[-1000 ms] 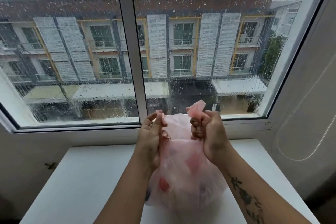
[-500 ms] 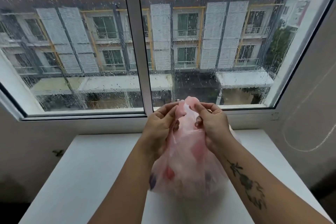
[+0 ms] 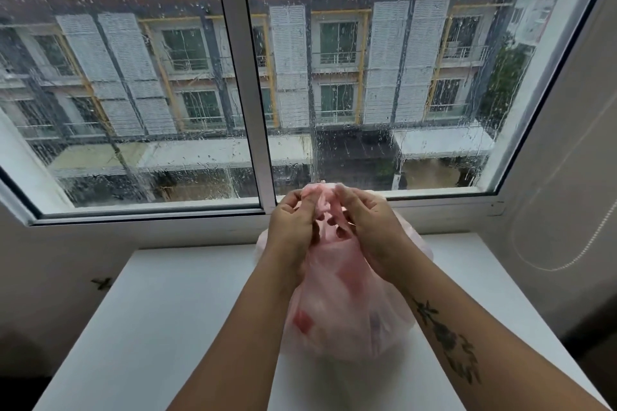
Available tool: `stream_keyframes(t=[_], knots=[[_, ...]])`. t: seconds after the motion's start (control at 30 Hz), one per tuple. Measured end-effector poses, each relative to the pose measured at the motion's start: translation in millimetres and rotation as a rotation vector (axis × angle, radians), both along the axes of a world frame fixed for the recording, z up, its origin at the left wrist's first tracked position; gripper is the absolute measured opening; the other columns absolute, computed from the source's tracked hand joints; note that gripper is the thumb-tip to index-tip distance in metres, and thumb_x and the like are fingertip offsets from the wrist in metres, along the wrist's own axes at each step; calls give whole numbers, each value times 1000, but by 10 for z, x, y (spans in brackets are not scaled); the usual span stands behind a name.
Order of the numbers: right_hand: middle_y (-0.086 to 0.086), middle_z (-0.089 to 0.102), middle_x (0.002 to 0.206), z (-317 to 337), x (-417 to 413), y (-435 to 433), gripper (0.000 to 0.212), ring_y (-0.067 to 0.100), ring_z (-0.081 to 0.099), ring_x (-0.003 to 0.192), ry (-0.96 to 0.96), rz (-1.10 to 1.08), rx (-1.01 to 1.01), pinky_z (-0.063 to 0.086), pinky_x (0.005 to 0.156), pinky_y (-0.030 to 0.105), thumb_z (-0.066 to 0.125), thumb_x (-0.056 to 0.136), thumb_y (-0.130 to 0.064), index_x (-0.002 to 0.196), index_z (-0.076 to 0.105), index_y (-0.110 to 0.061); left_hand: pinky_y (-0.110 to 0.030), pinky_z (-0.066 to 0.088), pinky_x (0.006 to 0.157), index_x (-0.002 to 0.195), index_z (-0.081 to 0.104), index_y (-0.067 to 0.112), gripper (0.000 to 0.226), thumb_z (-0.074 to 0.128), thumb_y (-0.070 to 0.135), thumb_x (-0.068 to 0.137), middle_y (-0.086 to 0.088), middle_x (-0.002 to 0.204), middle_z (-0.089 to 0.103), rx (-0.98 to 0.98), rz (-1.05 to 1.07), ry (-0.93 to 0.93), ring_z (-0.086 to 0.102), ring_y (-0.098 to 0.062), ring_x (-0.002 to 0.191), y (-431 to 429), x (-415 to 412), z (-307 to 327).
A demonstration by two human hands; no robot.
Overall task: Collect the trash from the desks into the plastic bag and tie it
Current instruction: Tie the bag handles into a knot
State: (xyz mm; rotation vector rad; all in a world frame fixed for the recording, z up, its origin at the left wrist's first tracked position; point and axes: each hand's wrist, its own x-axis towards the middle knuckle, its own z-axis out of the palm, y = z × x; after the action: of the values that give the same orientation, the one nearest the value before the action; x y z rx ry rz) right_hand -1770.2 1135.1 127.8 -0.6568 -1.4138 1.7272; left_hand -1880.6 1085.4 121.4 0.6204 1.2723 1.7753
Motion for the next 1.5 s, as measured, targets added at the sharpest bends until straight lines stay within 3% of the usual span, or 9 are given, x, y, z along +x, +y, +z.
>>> stream_keyframes(t=[0.1,0.23,0.43,0.57,0.77,1.0,1.13,1.27,1.5], knots=[[1,67,97,-19,4,-13,33,14,57,68,-145,-40,141,46,59,26,78,78,-27,108,65,-19,-16,31,37,89,58,16,11,60,24,96,4,50,48,17,29,-9,35,-5,33,-11,38,39],[5,62,67,-25,-7,-22,18,20,49,64,-196,-76,192,40,59,33,78,78,-32,87,67,-22,-19,26,37,79,49,19,23,58,30,97,3,50,47,-3,44,145,32,-7,34,2,-20,39],[-2,62,70,43,-6,-30,11,8,52,53,-186,-128,283,42,50,18,67,89,-12,80,60,-15,-23,28,38,81,46,16,27,47,34,102,-1,53,47,-45,51,246,35,-12,39,-10,-32,47],[4,64,82,95,-30,-14,9,14,62,63,-79,-324,292,51,50,23,56,94,-4,87,57,-8,-37,44,56,84,46,17,30,35,37,103,-1,68,55,-127,258,915,54,-27,62,-39,-47,-9],[0,60,73,168,-59,183,14,16,57,61,-321,-509,501,54,51,37,58,94,-15,82,51,-15,-41,44,49,83,40,19,25,39,36,102,6,61,46,111,415,1151,54,-31,59,-50,-96,-17],[2,67,76,212,70,317,18,13,55,69,-609,-6,477,42,63,27,60,92,-19,78,70,-15,-23,34,51,81,51,12,26,48,29,101,6,61,50,92,368,1004,44,-7,52,-14,-123,55],[0,48,69,249,185,237,34,12,43,66,-561,276,354,33,62,27,59,92,-42,71,59,-15,-35,43,58,81,54,10,33,49,37,99,-4,66,60,2,311,906,57,-22,62,29,-136,104],[-9,47,61,260,190,282,32,2,41,57,-821,302,589,31,54,21,63,91,-32,63,53,-19,-40,43,60,81,48,16,36,52,50,93,-1,65,53,-30,138,832,52,-26,61,35,-196,113],[3,64,83,238,198,369,26,16,52,81,-661,366,374,41,77,32,54,98,-21,80,71,-16,-21,50,81,120,59,12,48,78,27,79,-9,104,68,-69,-400,922,64,-10,88,-38,-415,291]])
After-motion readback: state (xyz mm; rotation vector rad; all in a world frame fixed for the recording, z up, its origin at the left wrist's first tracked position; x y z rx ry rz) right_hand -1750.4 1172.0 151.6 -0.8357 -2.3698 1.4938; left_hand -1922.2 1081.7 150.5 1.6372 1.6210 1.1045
